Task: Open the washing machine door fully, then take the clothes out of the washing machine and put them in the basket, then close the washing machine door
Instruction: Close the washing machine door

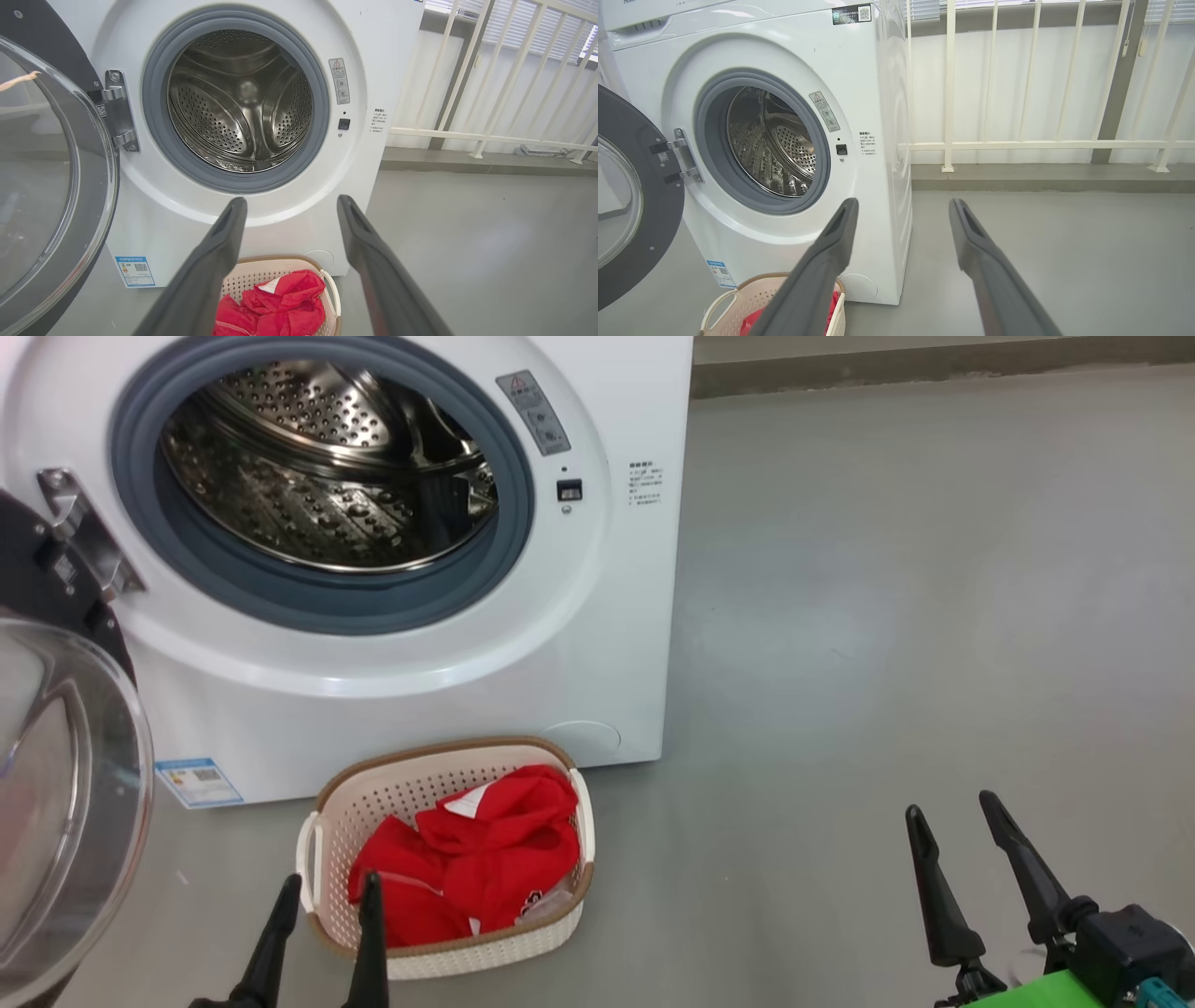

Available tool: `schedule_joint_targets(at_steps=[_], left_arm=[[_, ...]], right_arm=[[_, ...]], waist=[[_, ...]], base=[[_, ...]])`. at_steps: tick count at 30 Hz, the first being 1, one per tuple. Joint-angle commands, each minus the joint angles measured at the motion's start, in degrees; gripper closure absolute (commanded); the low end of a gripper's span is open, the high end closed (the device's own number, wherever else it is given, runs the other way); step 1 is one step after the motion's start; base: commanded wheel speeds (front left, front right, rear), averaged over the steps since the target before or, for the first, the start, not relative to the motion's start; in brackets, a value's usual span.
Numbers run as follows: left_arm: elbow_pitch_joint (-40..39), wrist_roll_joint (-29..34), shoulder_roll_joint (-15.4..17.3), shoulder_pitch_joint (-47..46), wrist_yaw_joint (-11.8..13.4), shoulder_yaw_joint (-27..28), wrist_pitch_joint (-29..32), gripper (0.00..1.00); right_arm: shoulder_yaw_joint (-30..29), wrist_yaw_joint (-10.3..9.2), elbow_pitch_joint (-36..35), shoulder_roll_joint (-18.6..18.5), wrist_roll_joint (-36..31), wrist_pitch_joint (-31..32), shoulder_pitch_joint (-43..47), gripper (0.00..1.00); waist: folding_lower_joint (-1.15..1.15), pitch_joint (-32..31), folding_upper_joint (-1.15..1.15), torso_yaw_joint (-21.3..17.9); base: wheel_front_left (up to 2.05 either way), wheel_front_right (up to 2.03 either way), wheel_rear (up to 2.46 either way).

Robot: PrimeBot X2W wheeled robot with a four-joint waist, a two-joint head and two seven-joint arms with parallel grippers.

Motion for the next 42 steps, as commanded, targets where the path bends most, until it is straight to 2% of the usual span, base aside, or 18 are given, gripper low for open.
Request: schedule_joint_targets(at_steps=[1, 5, 8, 24, 36, 42], left_arm=[[-1.61, 0.57, 0.92, -0.91, 0.13, 1.67, -0.23, 0.0], [-1.55, 0.76, 1.2, -0.99, 0.11, 1.21, 0.01, 0.0], [-1.37, 1.7, 1.45, -1.08, 1.02, 0.88, 0.33, 0.0], [-2.68, 2.42, 1.67, -1.41, 2.57, 0.31, 0.24, 0.0], [-4.67, 3.47, 1.77, -1.28, 4.2, -0.06, 0.13, 0.0], [-5.68, 3.78, 2.56, -1.28, 4.8, 0.36, 0.15, 0.0]], right_arm=[[1.13, 0.36, -1.4, -0.75, 0.45, -0.36, -0.37, 0.0], [1.22, 0.36, -1.4, -0.75, 0.43, -0.36, -0.33, 0.0], [1.24, 0.36, -1.37, -0.75, 0.37, -0.36, -0.29, 0.0], [1.13, 0.36, -1.58, -0.75, 0.19, -0.31, -0.57, 0.0], [1.34, 0.36, -1.74, -0.75, 0.16, -0.15, -0.7, 0.0], [1.84, 0.36, -1.79, -0.75, -0.22, -0.03, -1.48, 0.0]], waist=[[0.0, 0.02, 0.0, 0.03], [0.0, -0.01, 0.0, 0.13], [0.0, -0.04, 0.0, 0.27], [0.0, 0.64, 0.0, 1.49], [0.0, 0.53, 0.0, 6.66], [0.0, 0.3, 0.0, 10.86]], base=[[-1.44, 1.44, 0.0], [-1.1, 1.1, 0.0], [-0.58, 0.58, 0.0], [-0.02, 0.02, 0.0], [0.0, 0.0, 0.0], [0.0, 0.0, 0.0]])
